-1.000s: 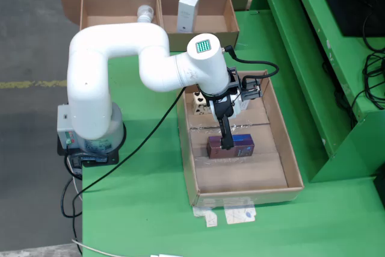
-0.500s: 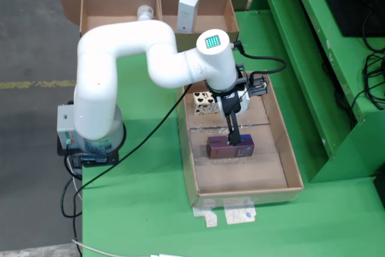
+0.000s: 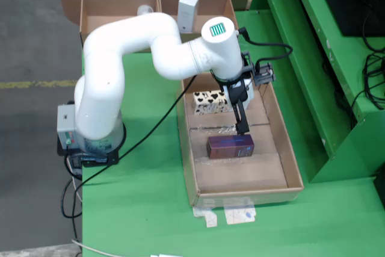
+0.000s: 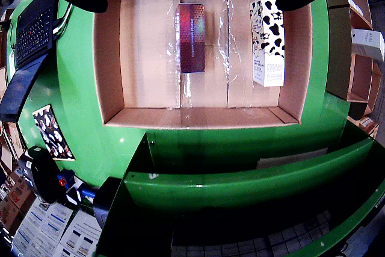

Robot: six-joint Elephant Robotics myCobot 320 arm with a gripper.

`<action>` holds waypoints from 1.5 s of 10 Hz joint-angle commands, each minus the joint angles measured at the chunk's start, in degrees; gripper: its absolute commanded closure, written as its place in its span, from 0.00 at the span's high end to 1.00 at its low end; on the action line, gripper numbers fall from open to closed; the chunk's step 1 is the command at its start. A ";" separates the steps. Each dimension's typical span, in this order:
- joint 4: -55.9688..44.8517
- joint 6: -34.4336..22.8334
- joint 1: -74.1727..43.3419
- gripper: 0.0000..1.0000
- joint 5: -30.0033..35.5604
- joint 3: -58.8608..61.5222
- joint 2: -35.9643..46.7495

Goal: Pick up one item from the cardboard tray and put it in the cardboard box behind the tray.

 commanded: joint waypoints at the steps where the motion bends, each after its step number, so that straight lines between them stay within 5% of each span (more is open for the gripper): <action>1: -0.06 0.34 0.41 1.00 0.50 3.64 -0.95; 15: 12.62 -0.85 -1.90 1.00 1.18 2.37 -16.58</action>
